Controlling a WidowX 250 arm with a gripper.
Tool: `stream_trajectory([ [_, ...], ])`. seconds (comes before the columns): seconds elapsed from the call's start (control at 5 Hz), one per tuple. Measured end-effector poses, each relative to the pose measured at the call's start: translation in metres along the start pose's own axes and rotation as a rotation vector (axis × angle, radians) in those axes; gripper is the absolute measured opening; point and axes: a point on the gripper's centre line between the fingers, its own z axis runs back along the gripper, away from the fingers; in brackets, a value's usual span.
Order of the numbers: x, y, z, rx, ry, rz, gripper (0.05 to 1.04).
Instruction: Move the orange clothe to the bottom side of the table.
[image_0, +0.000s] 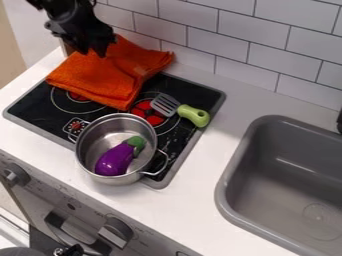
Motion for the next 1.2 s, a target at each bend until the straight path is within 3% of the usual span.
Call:
stream_trajectory([
  [0.2,-0.001,-0.001,-0.013,-0.022,-0.001,0.024,0.181],
  [0.4,-0.003,0.0,-0.017,-0.014,0.005,0.043,0.064],
  [0.8,-0.021,0.005,-0.023,-0.011,0.091,0.032,0.053],
  [1.2,-0.049,0.03,-0.005,-0.045,0.108,-0.013,0.053],
])
